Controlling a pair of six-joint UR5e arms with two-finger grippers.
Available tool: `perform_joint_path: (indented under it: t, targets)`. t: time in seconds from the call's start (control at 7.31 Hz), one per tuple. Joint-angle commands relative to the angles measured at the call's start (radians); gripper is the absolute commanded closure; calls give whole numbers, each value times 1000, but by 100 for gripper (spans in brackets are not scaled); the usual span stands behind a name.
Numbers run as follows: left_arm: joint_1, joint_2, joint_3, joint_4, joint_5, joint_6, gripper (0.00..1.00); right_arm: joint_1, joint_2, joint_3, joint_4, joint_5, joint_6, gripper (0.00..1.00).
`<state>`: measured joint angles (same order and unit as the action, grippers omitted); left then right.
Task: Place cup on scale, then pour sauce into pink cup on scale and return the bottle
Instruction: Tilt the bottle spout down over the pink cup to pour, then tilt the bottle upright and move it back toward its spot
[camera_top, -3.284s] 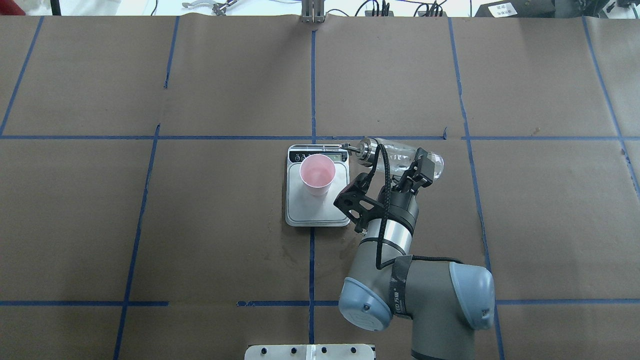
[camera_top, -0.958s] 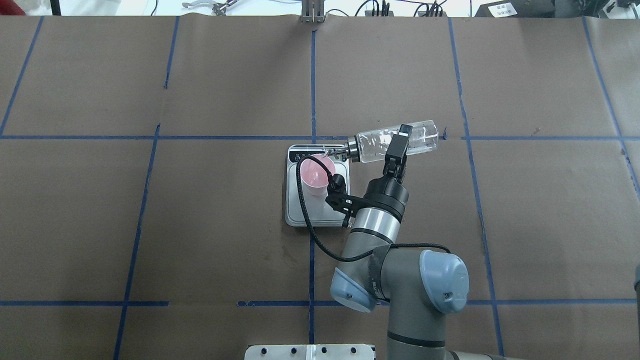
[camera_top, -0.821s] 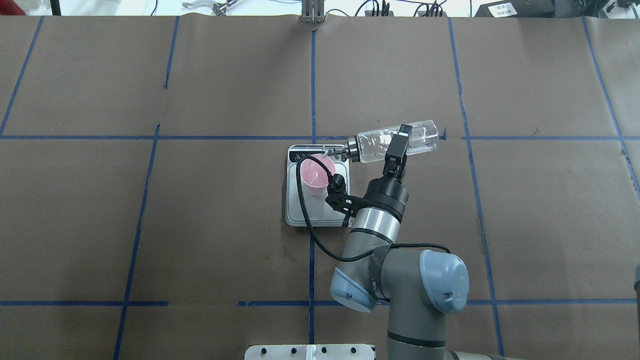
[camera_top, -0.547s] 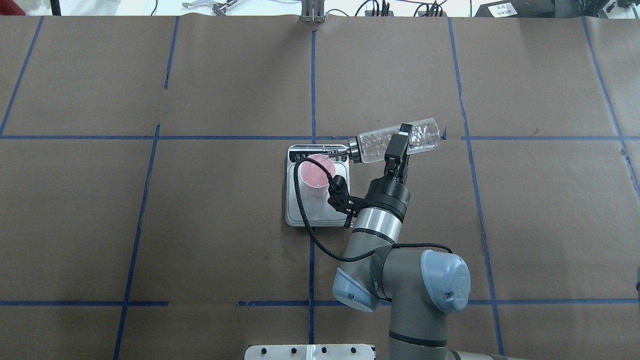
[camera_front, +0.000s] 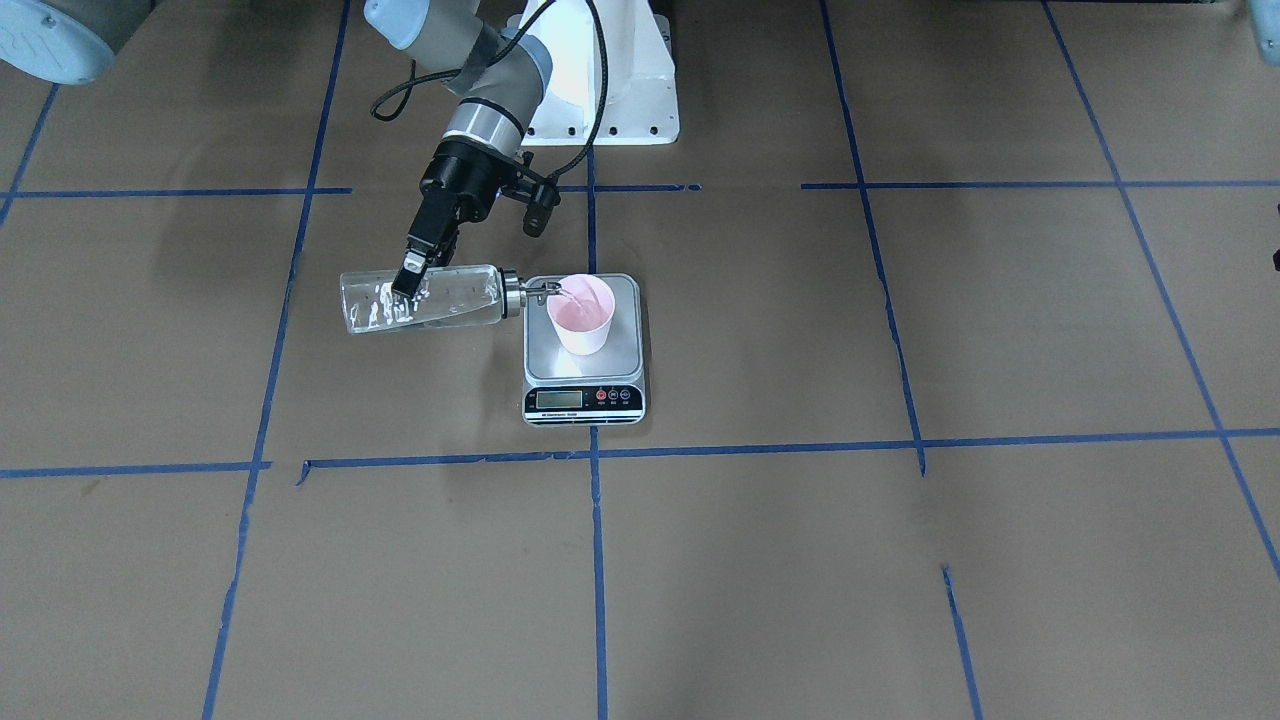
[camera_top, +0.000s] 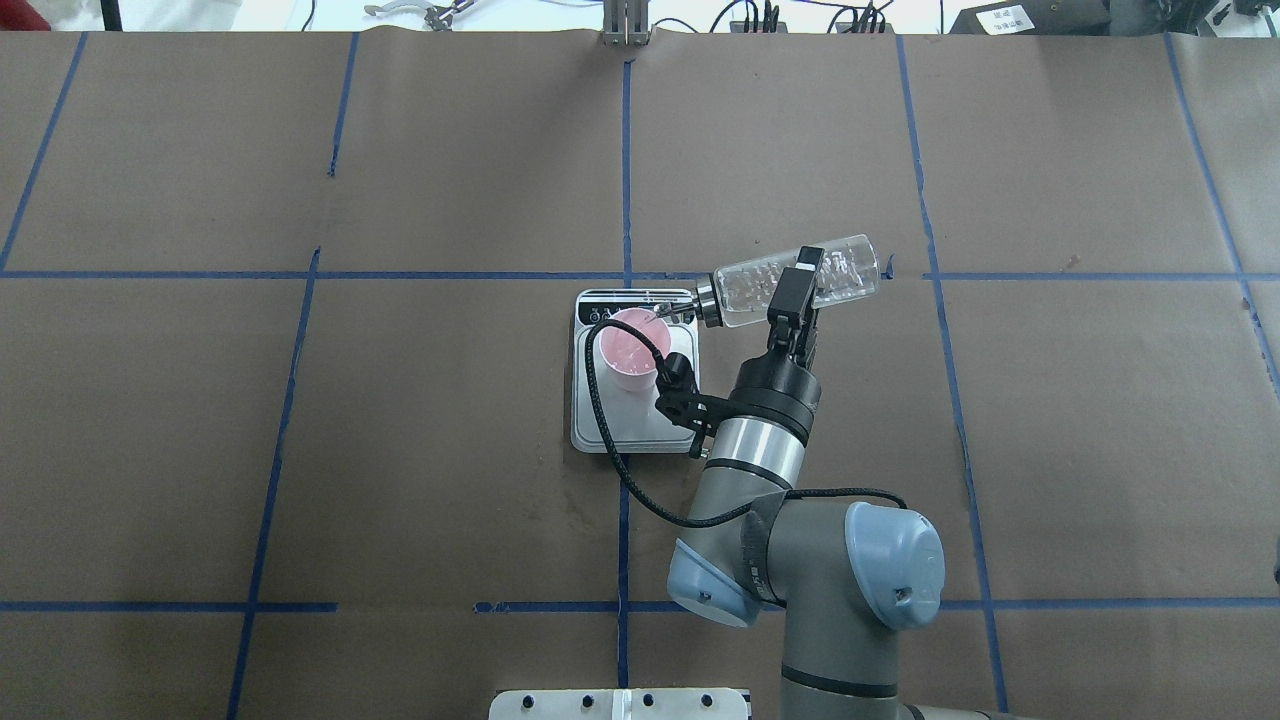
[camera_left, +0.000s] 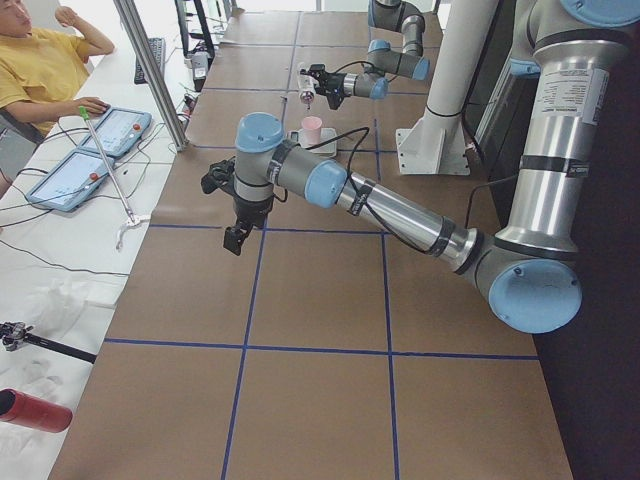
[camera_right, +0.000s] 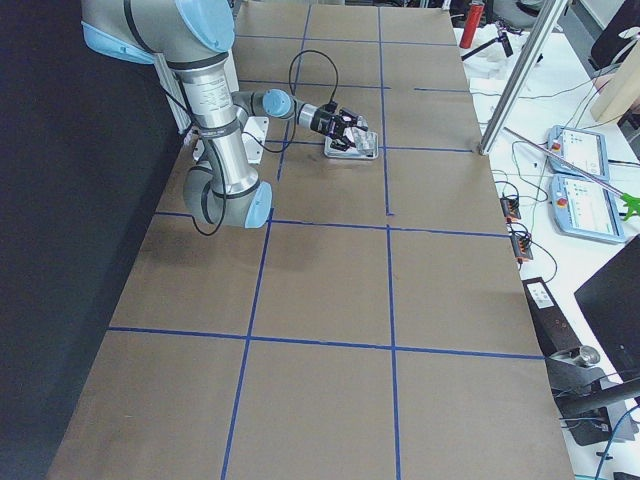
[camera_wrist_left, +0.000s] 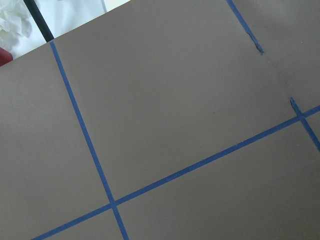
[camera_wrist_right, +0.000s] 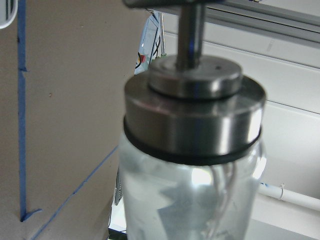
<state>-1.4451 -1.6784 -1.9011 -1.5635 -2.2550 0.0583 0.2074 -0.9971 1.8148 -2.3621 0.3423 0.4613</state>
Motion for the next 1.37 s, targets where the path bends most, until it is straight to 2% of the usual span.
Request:
perform_joint_path:
  t: [0.0,0.27,0.41,0.55,0.82,0.96,1.23]
  targets:
    - [2,0,5,-1,0,0,0,3,-6,40,3,1,11,100]
    - [2,0,1,-1,0,-3,0,1,-9,99,14,12,71,100]
    - [2,-1,-1,-1,0,-5,0,-3,-6,107,33,59,229,100]
    - [2,-1,-3,-1,0,-6,0,-16,-9,103,150,78,320,100]
    - [2,-1,-4,-3,2,-6,0,-20,-58,100,446,145,344,100]
    - [2,-1,-4,-1,0,-6,0,-19,-61,101,528,199,405,100]
    - [2,-1,-4,-1,2,-6,0,-17,-61,104,675,221,621,100]
